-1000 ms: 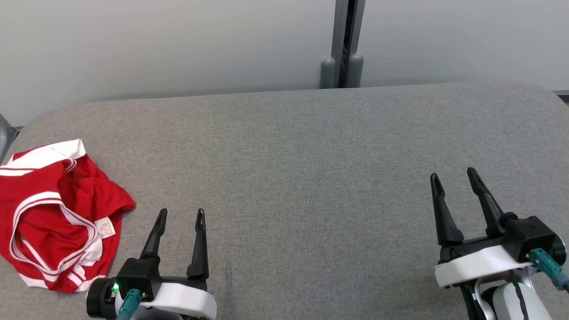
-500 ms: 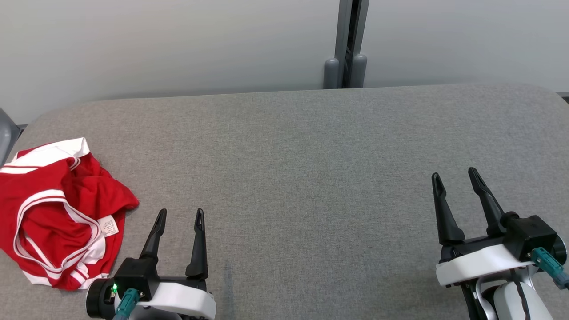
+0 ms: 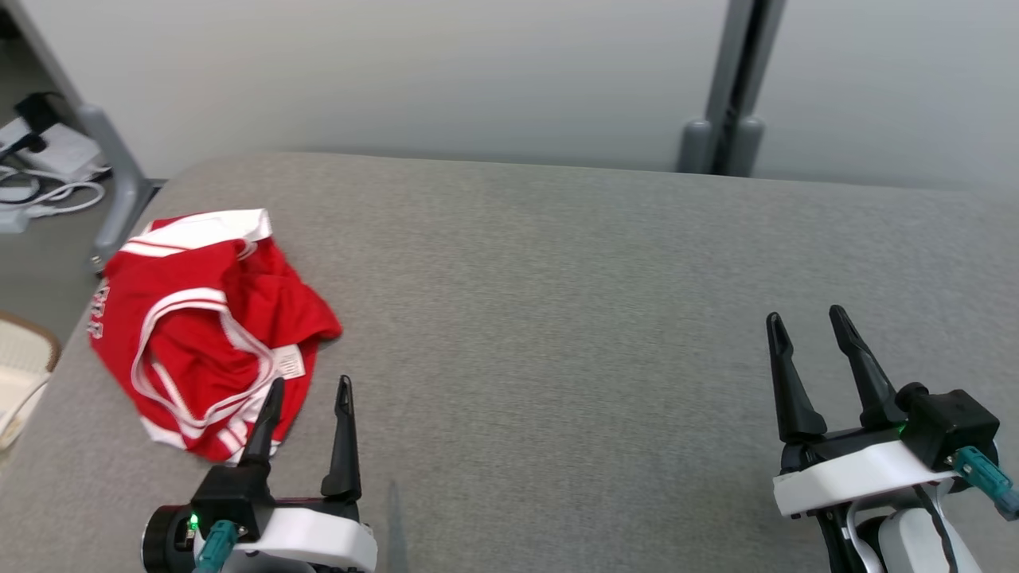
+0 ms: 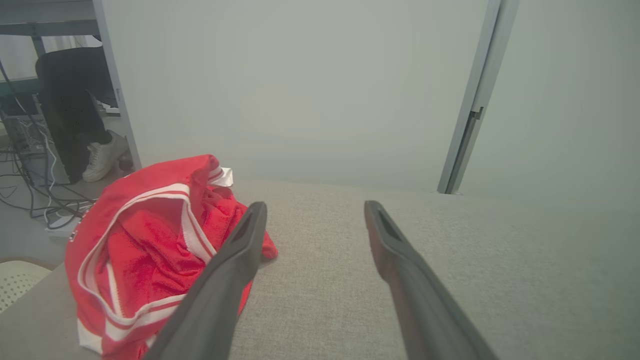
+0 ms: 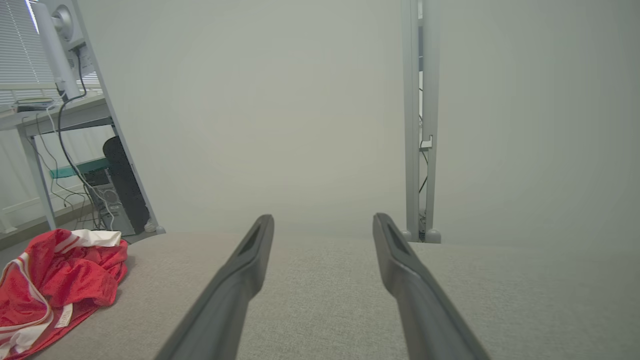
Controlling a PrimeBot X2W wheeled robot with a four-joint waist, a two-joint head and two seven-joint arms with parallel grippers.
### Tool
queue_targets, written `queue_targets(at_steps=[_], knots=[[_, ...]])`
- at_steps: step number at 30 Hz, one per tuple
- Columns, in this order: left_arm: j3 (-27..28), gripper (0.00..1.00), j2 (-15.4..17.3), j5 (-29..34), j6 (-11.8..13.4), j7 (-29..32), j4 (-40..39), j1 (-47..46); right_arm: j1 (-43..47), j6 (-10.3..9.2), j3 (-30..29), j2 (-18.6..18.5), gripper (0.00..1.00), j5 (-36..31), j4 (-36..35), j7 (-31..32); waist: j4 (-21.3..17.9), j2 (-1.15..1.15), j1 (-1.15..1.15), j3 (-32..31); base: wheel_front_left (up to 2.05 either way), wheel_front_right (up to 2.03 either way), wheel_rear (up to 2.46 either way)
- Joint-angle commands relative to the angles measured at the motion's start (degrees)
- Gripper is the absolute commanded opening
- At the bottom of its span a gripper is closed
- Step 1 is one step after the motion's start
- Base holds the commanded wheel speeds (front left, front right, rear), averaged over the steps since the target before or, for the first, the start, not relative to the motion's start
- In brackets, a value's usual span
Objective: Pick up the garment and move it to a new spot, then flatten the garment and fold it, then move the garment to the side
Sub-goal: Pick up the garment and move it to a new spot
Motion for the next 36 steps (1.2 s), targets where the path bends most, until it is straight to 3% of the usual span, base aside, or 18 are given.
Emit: queue_targets(at_steps=[1, 18, 25, 36], knots=[[0.84, 1.0, 0.23, -0.18, 0.37, -0.21, -0.76, 0.54, 0.09, 0.08, 0.16, -0.35, 1.0, 0.98, 0.02, -0.18, 3.12, 0.0, 0.0, -0.39, 0.0, 0.0, 0.0], [5.76, 1.0, 0.23, 0.96, -0.22, -0.21, -1.0, 2.82, 1.78, 0.08, 2.59, -0.32, 1.0, 2.34, -0.22, -0.16, 16.0, 0.0, 0.0, -2.58, 0.0, 0.0, 0.0], [7.21, 1.0, 0.24, -0.52, 1.16, -0.2, -3.08, 4.24, -0.36, 0.08, 5.49, -0.33, 1.0, 2.21, 0.78, -0.16, 16.97, 0.0, 0.0, -1.84, 0.0, 0.0, 0.0], [7.7, 1.0, 0.22, 0.3, 0.79, -0.2, -4.19, 4.13, -1.58, 0.08, 6.62, -0.33, 1.0, 2.3, 2.0, -0.16, 17.28, 0.0, 0.0, -1.15, 0.0, 0.0, 0.0]])
